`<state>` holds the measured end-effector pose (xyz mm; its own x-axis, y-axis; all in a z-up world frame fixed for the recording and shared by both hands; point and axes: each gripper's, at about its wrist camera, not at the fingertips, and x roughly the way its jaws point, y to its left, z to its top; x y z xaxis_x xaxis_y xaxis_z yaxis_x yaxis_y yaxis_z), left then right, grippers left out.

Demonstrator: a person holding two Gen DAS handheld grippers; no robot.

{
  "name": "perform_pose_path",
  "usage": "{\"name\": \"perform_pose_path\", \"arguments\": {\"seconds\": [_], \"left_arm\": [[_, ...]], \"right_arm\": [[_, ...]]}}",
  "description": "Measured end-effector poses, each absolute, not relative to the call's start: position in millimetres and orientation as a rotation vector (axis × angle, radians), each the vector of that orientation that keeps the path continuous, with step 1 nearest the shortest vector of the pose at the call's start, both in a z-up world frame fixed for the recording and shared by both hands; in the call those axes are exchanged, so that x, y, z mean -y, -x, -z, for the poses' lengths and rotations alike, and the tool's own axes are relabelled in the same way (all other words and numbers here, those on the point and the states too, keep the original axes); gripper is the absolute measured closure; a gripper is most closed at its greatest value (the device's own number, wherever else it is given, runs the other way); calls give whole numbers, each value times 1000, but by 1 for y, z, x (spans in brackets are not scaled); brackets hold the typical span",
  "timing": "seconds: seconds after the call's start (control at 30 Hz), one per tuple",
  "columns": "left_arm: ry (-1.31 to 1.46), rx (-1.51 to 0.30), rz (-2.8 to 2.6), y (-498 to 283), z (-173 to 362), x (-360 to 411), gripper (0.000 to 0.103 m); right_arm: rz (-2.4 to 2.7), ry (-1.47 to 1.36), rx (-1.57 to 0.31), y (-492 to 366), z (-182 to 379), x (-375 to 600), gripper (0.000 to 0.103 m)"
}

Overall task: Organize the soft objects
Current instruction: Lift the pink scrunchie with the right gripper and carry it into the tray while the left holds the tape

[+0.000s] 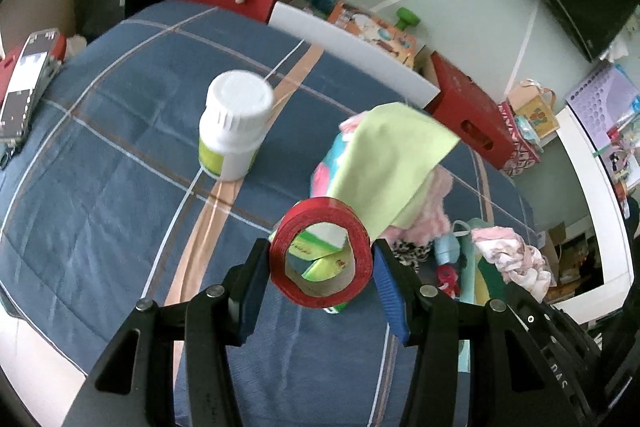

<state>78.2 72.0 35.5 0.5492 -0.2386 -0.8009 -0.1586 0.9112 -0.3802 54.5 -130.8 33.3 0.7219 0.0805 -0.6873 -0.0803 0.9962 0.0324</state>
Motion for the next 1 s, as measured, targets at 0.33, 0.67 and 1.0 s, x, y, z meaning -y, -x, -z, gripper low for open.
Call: {"name": "perform_pose_path", "arguments": {"seconds": [0.33, 0.67, 1.0], "left_arm": [[328, -1000, 118, -83, -43, -23, 50], [195, -1023, 194, -89, -47, 32, 50], [34, -1021, 310, -93, -53, 109, 50]], "right_arm": [[30, -41, -756, -52, -33, 169, 91], [232, -133, -800, -50, -17, 236, 91], [326, -246, -780, -32, -16, 286, 91]]}}
